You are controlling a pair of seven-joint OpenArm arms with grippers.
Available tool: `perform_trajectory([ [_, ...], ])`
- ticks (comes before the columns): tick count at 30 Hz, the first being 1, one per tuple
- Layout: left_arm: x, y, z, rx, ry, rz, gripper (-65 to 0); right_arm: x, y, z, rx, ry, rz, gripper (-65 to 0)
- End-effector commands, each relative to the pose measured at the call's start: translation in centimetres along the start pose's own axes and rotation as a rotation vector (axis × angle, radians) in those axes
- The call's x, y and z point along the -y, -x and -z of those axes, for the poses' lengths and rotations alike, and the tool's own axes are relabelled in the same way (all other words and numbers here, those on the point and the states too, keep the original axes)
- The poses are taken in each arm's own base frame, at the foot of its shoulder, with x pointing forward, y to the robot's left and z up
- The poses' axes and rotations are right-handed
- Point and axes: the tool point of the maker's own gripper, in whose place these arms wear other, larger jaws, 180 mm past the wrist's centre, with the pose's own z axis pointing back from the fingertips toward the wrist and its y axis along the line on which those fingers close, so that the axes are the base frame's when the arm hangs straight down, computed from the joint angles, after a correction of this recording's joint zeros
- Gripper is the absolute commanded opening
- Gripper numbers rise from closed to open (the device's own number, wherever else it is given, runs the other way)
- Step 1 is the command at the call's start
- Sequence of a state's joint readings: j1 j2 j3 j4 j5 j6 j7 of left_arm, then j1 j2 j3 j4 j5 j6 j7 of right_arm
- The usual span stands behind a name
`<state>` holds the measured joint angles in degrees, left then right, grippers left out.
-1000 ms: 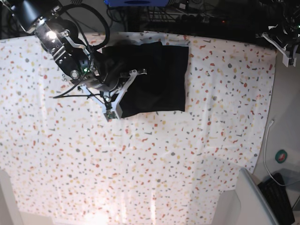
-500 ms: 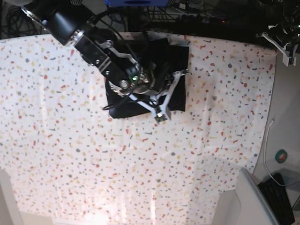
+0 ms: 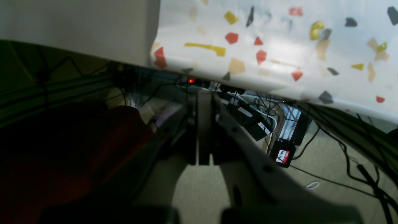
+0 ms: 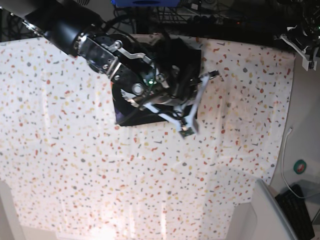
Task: Layout the t-shirt on the table in an organized manner, then fold the t-shirt properly
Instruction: 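Flatten the folded black bundle with the right gripper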
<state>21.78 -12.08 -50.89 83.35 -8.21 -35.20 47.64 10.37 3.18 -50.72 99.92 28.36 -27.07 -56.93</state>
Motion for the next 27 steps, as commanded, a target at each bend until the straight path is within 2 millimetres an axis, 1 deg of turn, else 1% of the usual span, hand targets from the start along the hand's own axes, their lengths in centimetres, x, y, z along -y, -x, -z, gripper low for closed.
perform_trajectory([
  [1,-1.0,-0.9,-0.6,0.025,-0.02,0.011,-65.0,0.6,-0.4,-0.6,0.021,0.011,0.031,-65.0],
  [4,-0.8,-0.9,-0.5,0.028,-0.017,0.009,-65.0,3.3,0.2,-0.4,0.039,0.072,0.047,-65.0],
  [6,-0.6,-1.1,-0.4,0.029,-0.013,0.01,-65.0,4.6,0.7,0.4,0.032,0.108,0.054,-65.0],
  [8,-0.5,-1.0,-0.4,0.029,-0.011,0.01,-65.0,5.6,1.6,1.7,0.004,0.141,0.059,-65.0],
  [10,-0.5,-1.0,-0.4,0.029,-0.011,0.01,-65.0,5.6,1.5,3.0,0.004,0.153,0.068,-65.0],
  [12,-0.5,-1.0,-0.4,0.029,-0.011,0.01,-65.0,5.3,1.1,4.4,0.001,0.148,0.041,-65.0],
  [16,-0.5,-1.0,-0.4,0.028,-0.01,0.011,-65.0,2.7,0.2,6.7,0.006,0.107,-0.045,-65.0],
  [19,-0.4,-1.0,-0.3,0.029,-0.008,0.012,-65.0,1.6,-0.1,7.8,-0.006,0.108,-0.079,-65.0],
  [22,0.0,-0.9,-0.3,0.029,-0.002,0.006,-65.0,1.2,-0.6,7.8,0.001,0.102,-0.081,-65.0],
  [24,0.1,-0.9,-0.3,0.031,-0.001,0.006,-65.0,0.9,-1.4,7.3,0.024,0.092,-0.088,-65.0],
  [25,0.1,-0.9,-0.3,0.031,-0.001,0.006,-65.0,0.5,-2.2,6.8,0.046,0.079,-0.092,-65.0],
  [26,0.2,-0.9,-0.3,0.031,0.0,0.007,-65.0,0.3,-2.5,6.1,0.06,0.068,-0.096,-65.0],
  [27,0.2,-0.9,-0.3,0.031,0.0,0.007,-65.0,0.5,-2.3,5.2,0.059,0.061,-0.104,-65.0],
])
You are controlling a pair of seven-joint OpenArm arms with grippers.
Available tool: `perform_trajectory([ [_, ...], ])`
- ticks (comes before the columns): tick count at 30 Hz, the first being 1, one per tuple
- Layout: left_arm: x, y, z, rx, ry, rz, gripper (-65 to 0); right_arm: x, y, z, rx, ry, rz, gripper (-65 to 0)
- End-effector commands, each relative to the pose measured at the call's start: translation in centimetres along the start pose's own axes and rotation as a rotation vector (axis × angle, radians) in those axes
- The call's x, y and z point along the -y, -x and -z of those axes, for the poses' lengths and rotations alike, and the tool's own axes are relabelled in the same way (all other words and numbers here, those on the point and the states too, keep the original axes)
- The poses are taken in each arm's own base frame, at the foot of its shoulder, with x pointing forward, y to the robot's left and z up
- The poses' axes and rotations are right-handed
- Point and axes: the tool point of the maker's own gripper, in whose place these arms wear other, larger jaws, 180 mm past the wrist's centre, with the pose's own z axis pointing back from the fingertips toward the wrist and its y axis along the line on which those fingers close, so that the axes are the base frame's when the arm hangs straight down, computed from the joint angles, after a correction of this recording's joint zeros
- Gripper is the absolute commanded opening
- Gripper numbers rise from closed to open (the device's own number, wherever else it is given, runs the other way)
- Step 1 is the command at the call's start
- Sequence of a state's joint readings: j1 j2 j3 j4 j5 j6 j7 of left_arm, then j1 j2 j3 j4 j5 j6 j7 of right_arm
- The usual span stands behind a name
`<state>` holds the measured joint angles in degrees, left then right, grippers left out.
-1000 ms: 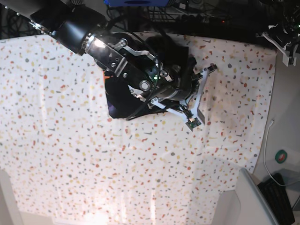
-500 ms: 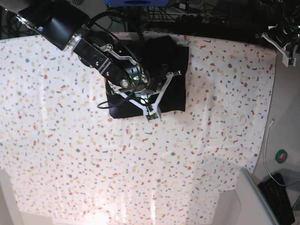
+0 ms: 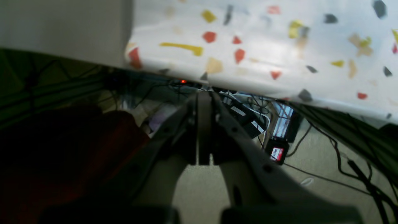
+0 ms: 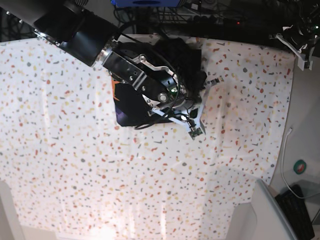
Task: Layout the t-shirt on the table in an organized manner, then fold the t-shirt properly
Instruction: 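Flatten the folded black bundle with the right gripper, then move both grippers to opposite sides of the folded bundle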
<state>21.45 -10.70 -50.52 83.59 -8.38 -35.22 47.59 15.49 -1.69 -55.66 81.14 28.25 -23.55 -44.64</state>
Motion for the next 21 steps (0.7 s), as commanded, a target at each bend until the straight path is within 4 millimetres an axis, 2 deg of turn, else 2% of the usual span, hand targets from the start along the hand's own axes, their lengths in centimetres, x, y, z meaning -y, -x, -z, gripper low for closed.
perform_trajectory([
  [1,-1.0,-1.2,-0.7,0.029,-0.022,0.023,-65.0,-0.3,-1.3,-1.6,0.033,-0.026,-0.009,-65.0],
  [3,-0.5,-1.4,-0.9,0.036,-0.003,0.059,-65.0,0.5,-0.2,-4.0,0.012,-0.026,0.034,-65.0],
  [6,0.4,-1.7,-1.3,0.051,0.024,0.101,-65.0,1.7,2.6,-6.6,-0.045,-0.024,0.157,-65.0],
  [8,0.6,-2.2,-1.6,0.063,0.022,0.112,-65.0,2.8,4.9,-7.4,-0.08,-0.012,0.213,-65.0],
  [12,4.5,-3.0,-0.8,0.06,0.097,0.213,-65.0,5.3,8.3,-6.7,-0.116,0.058,0.268,-65.0],
  [15,6.5,-3.4,-0.3,0.06,0.14,0.253,-65.0,6.1,9.6,-5.7,-0.131,0.091,0.278,-65.0],
  [18,6.8,-3.6,-0.1,0.068,0.152,0.244,-65.0,5.8,11.5,-4.9,-0.181,0.098,0.258,-65.0],
  [20,6.5,-4.2,-0.1,0.079,0.144,0.239,-65.0,4.5,12.0,-4.5,-0.193,0.078,0.224,-65.0],
  [21,5.7,-4.2,-0.2,0.083,0.129,0.219,-65.0,3.4,11.9,-4.4,-0.188,0.057,0.209,-65.0],
])
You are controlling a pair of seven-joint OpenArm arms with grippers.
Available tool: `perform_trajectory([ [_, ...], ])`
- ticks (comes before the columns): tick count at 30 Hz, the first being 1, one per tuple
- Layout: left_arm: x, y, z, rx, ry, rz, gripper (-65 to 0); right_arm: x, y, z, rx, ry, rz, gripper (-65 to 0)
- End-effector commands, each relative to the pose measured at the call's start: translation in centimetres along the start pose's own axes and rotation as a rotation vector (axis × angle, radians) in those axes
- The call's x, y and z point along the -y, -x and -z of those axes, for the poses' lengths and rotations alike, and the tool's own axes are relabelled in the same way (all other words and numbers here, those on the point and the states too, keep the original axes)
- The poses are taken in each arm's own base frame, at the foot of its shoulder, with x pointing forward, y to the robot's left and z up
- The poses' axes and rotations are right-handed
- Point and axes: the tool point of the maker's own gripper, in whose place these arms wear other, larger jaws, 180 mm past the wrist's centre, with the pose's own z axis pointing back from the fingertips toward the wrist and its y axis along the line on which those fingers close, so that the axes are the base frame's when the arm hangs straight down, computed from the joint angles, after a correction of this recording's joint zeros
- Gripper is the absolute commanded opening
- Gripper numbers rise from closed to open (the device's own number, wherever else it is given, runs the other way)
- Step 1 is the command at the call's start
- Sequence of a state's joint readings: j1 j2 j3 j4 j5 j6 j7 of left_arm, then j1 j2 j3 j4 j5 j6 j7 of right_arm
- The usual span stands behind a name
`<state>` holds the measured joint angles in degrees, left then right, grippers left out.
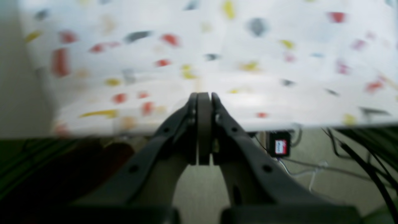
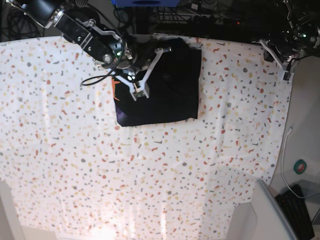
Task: Layout the t-shirt on the table in an organized manner, then fold the t-shirt properly
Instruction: 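Move both grippers to opposite sides of the folded bundle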
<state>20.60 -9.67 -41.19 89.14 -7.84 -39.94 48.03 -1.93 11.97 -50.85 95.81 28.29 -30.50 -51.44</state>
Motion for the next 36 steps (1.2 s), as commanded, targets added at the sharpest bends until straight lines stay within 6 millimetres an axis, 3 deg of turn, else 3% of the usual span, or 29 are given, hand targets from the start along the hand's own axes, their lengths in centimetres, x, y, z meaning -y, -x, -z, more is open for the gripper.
perform_trajectory([
  [1,-1.7,-0.7,-0.7,0.034,-0.036,-0.018,-65.0,-1.7,-1.4,-0.4,0.049,-0.038,-0.017,-65.0],
  [4,-5.0,-0.5,-1.7,0.049,-0.108,-0.088,-65.0,-4.4,-1.2,-0.5,0.049,-0.089,-0.047,-65.0],
  [8,-8.3,0.6,-2.4,0.027,-0.158,-0.13,-65.0,-5.0,-2.3,0.4,0.051,-0.078,-0.086,-65.0],
  [14,-8.1,0.8,-2.4,0.017,-0.151,-0.117,-65.0,-7.7,-3.5,0.8,0.071,-0.157,-0.218,-65.0],
  [17,-5.4,-0.6,-2.0,0.044,-0.114,-0.066,-65.0,-9.2,-4.5,-1.0,0.132,-0.233,-0.291,-65.0],
  [20,-1.2,-2.3,-2.0,0.045,-0.061,0.011,-65.0,-8.3,-5.5,-3.7,0.213,-0.246,-0.32,-65.0],
  [22,1.4,-3.4,-1.9,0.051,-0.024,0.053,-65.0,-6.6,-6.6,-5.1,0.264,-0.227,-0.306,-65.0],
  [25,5.7,-5.0,-1.1,0.085,0.06,0.078,-36.2,-2.6,-8.0,-5.9,0.305,-0.163,-0.188,-65.0],
  [27,8.7,-6.0,0.0,0.1,0.13,0.079,-18.4,1.4,-8.2,-6.0,0.309,-0.093,-0.091,-65.0],
  [29,11.9,-6.4,1.3,0.098,0.215,0.073,-6.7,4.4,-7.9,-6.3,0.314,-0.038,-0.03,-65.0],
  [31,14.5,-6.8,2.4,0.106,0.316,0.028,0.0,6.6,-7.5,-6.9,0.321,0.003,0.001,-65.0],
  [36,19.0,-7.7,3.7,0.136,0.54,-0.114,0.0,9.8,-6.1,-7.6,0.306,0.071,0.02,-65.0],
])
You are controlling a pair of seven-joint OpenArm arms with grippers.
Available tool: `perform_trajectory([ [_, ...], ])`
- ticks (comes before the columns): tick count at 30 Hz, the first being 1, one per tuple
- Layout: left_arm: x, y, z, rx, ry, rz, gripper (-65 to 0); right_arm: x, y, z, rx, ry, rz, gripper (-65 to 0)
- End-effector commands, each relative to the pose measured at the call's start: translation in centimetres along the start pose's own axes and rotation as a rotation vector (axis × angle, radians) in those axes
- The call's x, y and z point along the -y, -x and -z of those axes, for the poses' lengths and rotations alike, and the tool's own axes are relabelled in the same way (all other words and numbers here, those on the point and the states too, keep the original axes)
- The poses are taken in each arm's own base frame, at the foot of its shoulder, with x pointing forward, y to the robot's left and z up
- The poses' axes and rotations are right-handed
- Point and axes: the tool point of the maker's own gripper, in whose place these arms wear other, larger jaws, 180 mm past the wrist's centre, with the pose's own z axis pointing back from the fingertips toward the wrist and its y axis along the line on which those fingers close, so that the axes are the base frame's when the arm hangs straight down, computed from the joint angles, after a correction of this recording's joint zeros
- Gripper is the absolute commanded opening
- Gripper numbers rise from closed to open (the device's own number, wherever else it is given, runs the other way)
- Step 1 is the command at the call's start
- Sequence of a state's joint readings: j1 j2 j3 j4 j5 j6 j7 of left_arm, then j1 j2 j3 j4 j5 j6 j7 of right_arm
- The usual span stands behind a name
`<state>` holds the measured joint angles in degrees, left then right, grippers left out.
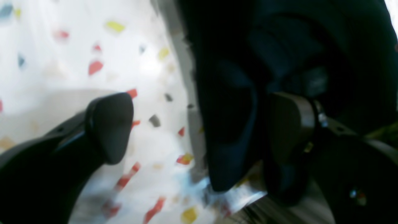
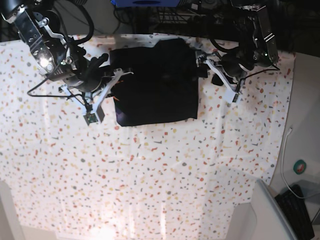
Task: Layout the t-shirt on the table in an organized manner, then fold the t-shirt properly
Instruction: 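Move both grippers to opposite sides of the folded bundle, then tuck the bundle's side edge inward with the left gripper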
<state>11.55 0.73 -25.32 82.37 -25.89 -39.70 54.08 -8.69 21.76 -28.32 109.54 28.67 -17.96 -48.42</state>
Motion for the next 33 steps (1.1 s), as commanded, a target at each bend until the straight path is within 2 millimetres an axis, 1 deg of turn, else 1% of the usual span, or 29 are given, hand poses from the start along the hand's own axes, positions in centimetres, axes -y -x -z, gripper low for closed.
perform_trajectory([
  [1,0.7,-0.6,0.5,0.006,0.025,0.017,0.0,0.3,-0.8,-0.5,0.031,0.002,-0.014,-65.0],
  [4,2.6,-1.0,1.6,0.037,0.088,0.033,0.0,0.3,-0.3,-0.5,0.021,0.001,-0.01,-65.0],
  [7,4.4,-1.2,2.3,0.049,0.141,0.045,0.0,0.3,-0.1,-0.4,0.016,0.003,-0.01,-65.0],
  [10,5.1,-1.6,2.3,0.066,0.168,0.036,0.0,0.4,-0.1,-0.4,0.013,0.005,-0.01,-65.0],
  [12,5.3,-2.0,2.0,0.083,0.173,0.037,0.0,0.4,-0.1,-0.3,0.014,0.006,-0.01,-65.0],
  [14,5.6,-2.7,1.3,0.106,0.168,0.064,0.0,0.4,-0.1,-0.3,0.014,0.006,-0.01,-65.0],
  [18,4.7,-3.4,-1.7,0.132,0.113,0.165,0.0,0.7,0.0,-0.4,0.01,0.014,-0.015,-65.0],
  [20,4.1,-4.1,-3.4,0.16,0.074,0.195,0.0,0.8,0.1,-0.4,0.009,0.016,-0.017,-65.0],
  [22,3.9,-4.9,-4.0,0.186,0.052,0.195,0.0,0.8,0.1,-0.4,0.009,0.016,-0.017,-65.0],
  [23,3.7,-5.2,-4.0,0.192,0.044,0.187,0.0,0.7,0.0,-0.4,0.01,0.014,-0.015,-65.0],
  [25,4.0,-6.9,-3.7,0.221,0.048,0.193,0.0,0.6,0.0,-0.3,0.01,0.011,-0.012,-65.0],
  [27,4.4,-7.4,-2.4,0.217,0.065,0.153,0.0,0.5,0.0,-0.3,0.01,0.008,-0.013,-65.0],
  [29,4.3,-8.4,-1.1,0.21,0.074,0.118,0.0,0.5,0.0,-0.3,0.01,0.008,-0.013,-65.0],
  [33,3.9,-9.1,1.1,0.192,0.095,0.041,0.0,0.4,0.1,-0.3,0.008,0.007,-0.014,-65.0],
])
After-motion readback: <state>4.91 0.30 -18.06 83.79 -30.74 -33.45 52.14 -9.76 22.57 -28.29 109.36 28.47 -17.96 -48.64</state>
